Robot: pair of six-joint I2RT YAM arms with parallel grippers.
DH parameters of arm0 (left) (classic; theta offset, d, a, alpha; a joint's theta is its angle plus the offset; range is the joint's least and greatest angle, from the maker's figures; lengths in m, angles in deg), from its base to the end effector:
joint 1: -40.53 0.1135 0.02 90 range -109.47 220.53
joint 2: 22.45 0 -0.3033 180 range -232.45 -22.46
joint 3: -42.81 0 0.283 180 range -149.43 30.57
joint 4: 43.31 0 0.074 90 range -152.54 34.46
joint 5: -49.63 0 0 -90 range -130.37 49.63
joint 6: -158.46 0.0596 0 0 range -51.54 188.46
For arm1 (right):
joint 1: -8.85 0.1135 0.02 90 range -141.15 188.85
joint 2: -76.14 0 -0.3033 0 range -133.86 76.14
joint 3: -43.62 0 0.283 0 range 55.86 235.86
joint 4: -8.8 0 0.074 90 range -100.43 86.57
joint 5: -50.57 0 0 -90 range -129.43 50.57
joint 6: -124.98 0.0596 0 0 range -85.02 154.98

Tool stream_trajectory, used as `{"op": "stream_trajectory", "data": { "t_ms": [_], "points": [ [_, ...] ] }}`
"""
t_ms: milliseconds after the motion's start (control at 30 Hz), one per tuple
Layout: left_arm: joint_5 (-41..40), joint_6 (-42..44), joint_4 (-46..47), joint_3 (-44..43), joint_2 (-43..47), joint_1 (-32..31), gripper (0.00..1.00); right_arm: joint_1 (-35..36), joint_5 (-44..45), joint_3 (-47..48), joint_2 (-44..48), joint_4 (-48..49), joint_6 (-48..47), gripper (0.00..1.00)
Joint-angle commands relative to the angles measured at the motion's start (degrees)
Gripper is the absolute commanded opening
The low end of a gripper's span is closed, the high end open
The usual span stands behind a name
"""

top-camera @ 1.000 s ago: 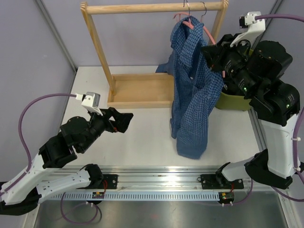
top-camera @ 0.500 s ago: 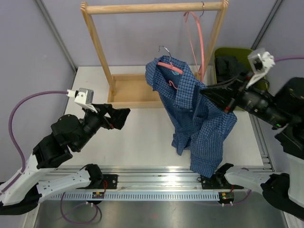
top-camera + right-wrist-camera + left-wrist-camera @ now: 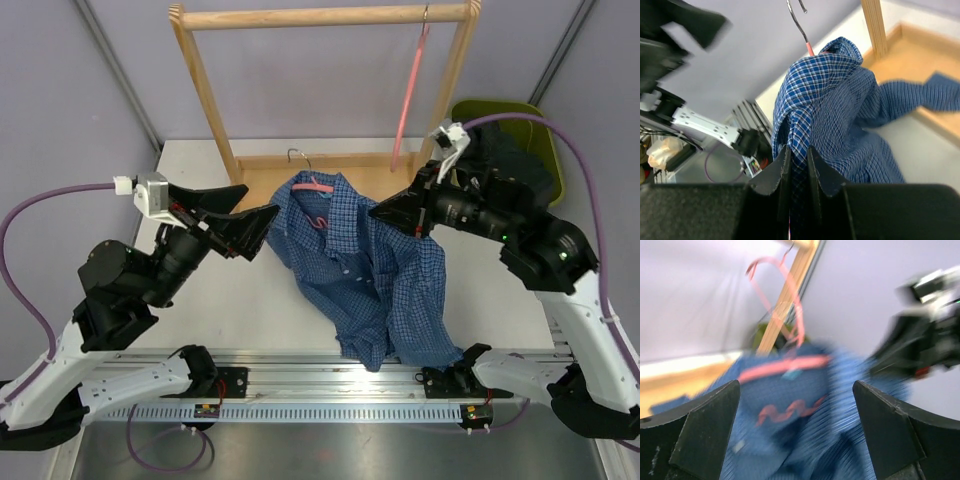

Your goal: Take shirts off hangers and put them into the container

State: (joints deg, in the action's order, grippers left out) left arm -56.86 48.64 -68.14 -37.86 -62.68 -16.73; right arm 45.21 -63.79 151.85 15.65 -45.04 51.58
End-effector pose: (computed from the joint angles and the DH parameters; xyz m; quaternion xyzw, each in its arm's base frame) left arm 0.0846 -0.1003 0.5282 0.0838 0.6033 -0.4234 0.6706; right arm 0.1372 0.1315 0.5733 -0.2637 0.6920 0.4318 0.5149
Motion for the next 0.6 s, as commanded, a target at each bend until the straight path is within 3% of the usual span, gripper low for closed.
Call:
{"op": "stream_trajectory", "data": {
  "t_ms": [0,300,567],
  "points": [
    [3.66,1.97,12.32,0.22,-0.64,0.04,0.99,0.11,1.16,-2.45,1.16,7.23,2.21,0.00],
    [3.48,0.48,19.18,2.85,-8.11,0.12,0.99,0.12,1.16,-5.11,1.51,10.05,3.88,0.00],
    [-3.55,-3.30,21.47,5.23,-11.98,0.04,0.98,0.12,2.04,-4.58,2.83,10.84,4.23,0.00]
  ]
}}
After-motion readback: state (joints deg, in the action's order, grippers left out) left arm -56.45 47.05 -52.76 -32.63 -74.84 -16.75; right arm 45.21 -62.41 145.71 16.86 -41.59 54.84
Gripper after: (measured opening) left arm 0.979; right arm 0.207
